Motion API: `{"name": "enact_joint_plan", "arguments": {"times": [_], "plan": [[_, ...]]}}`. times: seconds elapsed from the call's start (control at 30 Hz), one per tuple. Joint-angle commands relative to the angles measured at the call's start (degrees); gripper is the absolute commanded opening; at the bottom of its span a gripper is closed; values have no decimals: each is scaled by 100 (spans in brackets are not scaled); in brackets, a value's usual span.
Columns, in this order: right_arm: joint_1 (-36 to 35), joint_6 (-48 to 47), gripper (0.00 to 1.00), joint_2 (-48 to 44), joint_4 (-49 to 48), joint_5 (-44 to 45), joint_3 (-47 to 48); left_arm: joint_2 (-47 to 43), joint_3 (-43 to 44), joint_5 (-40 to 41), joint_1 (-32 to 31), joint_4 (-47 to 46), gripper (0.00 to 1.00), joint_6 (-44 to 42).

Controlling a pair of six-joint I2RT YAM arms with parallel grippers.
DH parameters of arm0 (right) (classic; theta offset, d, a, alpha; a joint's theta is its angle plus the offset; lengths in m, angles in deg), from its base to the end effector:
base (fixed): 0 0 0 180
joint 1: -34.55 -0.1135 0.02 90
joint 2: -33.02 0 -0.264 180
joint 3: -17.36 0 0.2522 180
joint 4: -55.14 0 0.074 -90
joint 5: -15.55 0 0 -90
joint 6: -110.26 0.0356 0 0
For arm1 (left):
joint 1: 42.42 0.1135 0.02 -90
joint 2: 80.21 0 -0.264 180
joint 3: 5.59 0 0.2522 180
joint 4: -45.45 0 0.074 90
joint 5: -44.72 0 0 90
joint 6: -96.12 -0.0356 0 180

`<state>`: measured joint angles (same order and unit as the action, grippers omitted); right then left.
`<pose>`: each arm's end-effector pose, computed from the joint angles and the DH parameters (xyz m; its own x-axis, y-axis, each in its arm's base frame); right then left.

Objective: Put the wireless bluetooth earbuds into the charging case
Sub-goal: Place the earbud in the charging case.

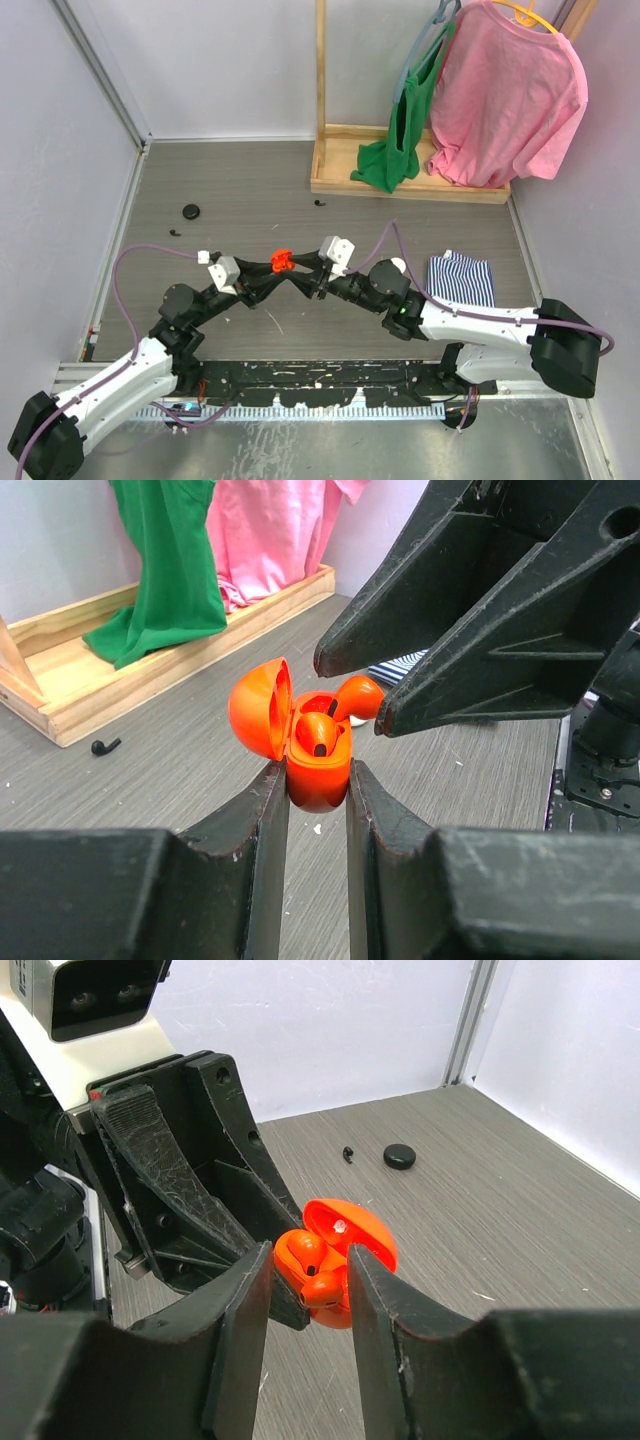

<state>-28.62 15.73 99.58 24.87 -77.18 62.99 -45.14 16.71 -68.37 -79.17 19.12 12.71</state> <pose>0.1152 0.2316 0.2834 0.1451 0.1121 -0.9830 -0.9039 0.4191 -0.0856 0.1148 -0.1031 0.2345 0.0884 -0.1978 -0.9763 0.8718 0.4895 -0.0202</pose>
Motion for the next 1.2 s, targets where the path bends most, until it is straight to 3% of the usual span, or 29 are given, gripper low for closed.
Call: {"name": "enact_joint_plan", "arguments": {"times": [0.0, 0.47, 0.7, 1.17], "plan": [[-32, 90, 43, -177, -141, 62, 61, -48, 36, 110, 10, -409, 7, -42], [-26, 132, 54, -701, 482, 884, 193, -57, 42, 336, 8, -291, 7, -55], [-28, 200, 54, -656, 869, 920, 310, -20, 55, 380, 10, -268, 7, -53], [-29, 573, 54, -126, 301, 882, 383, -28, 69, 290, 15, -256, 6, -70]]}}
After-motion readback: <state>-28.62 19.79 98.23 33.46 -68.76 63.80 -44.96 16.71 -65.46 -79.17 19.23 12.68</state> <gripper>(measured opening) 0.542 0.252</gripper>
